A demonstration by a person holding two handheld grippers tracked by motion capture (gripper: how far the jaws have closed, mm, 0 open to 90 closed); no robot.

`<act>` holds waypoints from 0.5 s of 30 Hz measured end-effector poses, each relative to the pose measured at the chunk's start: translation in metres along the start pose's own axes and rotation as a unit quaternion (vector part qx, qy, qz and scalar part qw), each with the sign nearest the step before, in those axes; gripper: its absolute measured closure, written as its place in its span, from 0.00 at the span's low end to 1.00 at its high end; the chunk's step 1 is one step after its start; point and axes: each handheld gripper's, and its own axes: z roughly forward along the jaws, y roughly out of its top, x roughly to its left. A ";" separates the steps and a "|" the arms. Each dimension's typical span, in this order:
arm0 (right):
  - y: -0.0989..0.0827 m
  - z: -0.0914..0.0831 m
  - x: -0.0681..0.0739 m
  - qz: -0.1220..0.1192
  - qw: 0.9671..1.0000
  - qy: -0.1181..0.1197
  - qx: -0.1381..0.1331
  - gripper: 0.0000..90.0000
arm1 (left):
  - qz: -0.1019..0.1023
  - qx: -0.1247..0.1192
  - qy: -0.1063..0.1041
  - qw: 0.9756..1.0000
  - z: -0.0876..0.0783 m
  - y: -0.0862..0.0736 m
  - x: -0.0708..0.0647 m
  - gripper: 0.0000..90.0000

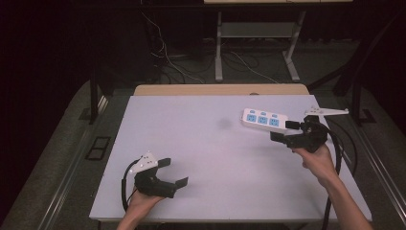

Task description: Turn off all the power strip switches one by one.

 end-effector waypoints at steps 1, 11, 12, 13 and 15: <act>-0.004 -0.002 0.002 0.001 1.000 0.003 -0.003 0.01 | 0.000 0.000 0.000 1.000 0.000 0.000 0.000 0.00; -0.040 -0.005 0.016 -0.004 1.000 0.005 0.009 0.01 | -0.002 0.000 -0.001 1.000 0.000 0.000 0.000 0.00; -0.044 -0.005 0.017 -0.005 1.000 0.005 0.009 0.01 | -0.001 0.000 -0.001 1.000 0.000 0.000 0.000 0.00; -0.048 -0.005 0.018 -0.004 1.000 0.006 0.012 0.01 | -0.001 0.001 -0.001 1.000 0.000 0.000 0.000 0.00; -0.055 -0.005 0.020 -0.003 1.000 0.005 0.013 0.01 | -0.001 0.003 -0.002 1.000 0.000 -0.001 0.001 0.00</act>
